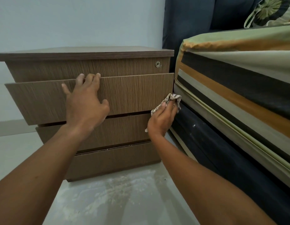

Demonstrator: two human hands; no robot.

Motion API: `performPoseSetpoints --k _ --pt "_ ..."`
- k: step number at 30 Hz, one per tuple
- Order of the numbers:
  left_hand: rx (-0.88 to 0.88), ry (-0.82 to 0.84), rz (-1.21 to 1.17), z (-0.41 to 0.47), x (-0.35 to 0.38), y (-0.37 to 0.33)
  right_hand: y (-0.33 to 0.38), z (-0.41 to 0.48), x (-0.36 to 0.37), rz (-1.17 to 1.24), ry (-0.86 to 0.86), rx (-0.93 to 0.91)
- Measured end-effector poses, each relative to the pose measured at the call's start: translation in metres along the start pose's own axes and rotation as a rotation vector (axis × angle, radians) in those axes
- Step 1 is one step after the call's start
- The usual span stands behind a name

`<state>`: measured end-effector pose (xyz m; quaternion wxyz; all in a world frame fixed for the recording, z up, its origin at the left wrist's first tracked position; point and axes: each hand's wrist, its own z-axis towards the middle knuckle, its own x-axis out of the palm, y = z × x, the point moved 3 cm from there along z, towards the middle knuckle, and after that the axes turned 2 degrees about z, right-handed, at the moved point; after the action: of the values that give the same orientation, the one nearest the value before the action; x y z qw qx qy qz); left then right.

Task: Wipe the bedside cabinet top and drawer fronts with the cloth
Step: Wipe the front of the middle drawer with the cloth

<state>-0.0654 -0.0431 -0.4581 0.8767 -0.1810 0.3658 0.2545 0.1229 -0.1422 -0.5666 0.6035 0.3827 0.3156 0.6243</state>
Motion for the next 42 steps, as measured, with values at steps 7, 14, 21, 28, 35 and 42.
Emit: performPoseSetpoints --k 7,14,21,28,35,42 --pt "-0.018 0.057 0.103 -0.036 0.028 0.023 -0.010 0.007 -0.023 0.114 -0.181 0.064" --pt "-0.082 0.100 0.051 -0.050 0.048 0.048 -0.019 0.000 -0.019 0.055 -0.118 -0.003" --pt "-0.066 0.001 0.077 -0.076 0.061 0.049 -0.013 -0.004 -0.015 -0.043 -0.054 -0.114" --pt "-0.098 0.078 0.200 -0.067 0.070 0.069 -0.028 -0.008 -0.005 -0.288 0.177 -0.358" --pt "-0.118 -0.009 0.117 -0.066 0.054 0.068 -0.012 -0.028 0.008 -0.613 0.322 -0.625" --pt "-0.092 -0.119 -0.089 -0.088 0.034 0.084 0.045 -0.113 0.069 -0.608 0.555 -0.900"
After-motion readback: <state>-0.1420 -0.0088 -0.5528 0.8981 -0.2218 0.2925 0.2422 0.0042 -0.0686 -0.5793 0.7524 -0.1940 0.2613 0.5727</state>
